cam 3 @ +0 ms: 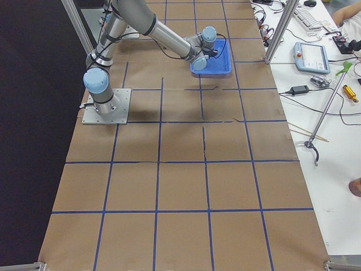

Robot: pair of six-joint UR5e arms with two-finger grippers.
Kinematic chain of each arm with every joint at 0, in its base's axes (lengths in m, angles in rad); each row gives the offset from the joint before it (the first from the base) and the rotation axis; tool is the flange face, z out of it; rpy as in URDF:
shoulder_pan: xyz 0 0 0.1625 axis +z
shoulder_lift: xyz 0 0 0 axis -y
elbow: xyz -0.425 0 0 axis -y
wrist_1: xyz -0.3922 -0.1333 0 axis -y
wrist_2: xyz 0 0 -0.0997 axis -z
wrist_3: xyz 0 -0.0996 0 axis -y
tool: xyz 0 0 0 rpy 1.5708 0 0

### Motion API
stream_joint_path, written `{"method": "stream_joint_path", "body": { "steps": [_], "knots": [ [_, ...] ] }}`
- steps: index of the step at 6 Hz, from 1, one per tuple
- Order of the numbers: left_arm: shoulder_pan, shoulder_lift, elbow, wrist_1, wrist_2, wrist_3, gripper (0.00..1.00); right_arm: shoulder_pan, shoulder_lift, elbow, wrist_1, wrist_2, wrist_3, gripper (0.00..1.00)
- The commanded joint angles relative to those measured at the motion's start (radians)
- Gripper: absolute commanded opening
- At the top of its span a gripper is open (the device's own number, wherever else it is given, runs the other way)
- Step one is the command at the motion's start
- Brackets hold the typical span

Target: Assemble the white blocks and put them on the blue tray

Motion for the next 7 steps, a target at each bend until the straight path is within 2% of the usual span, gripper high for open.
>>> {"method": "stream_joint_path", "body": {
  "steps": [1,2,5,6,7],
  "knots": [
    [-0.001,0.002,-0.004,0.001,0.001,-0.001,1.00,0.000,0.000,0.001,0.000,0.000,0.006,0.96],
    [0.001,0.005,-0.009,0.003,-0.002,-0.001,1.00,0.000,0.000,-0.001,0.002,0.000,0.006,0.99],
    [-0.001,0.003,-0.009,-0.001,-0.001,-0.002,1.00,-0.006,-0.035,-0.010,0.022,-0.019,0.015,1.00],
    [-0.002,0.005,-0.009,-0.002,-0.001,-0.004,1.00,-0.020,-0.075,-0.005,0.078,-0.030,0.023,1.00],
    [-0.002,0.003,-0.010,-0.001,-0.001,-0.002,1.00,-0.035,-0.139,-0.020,0.211,-0.100,0.024,1.00]
  ]
}}
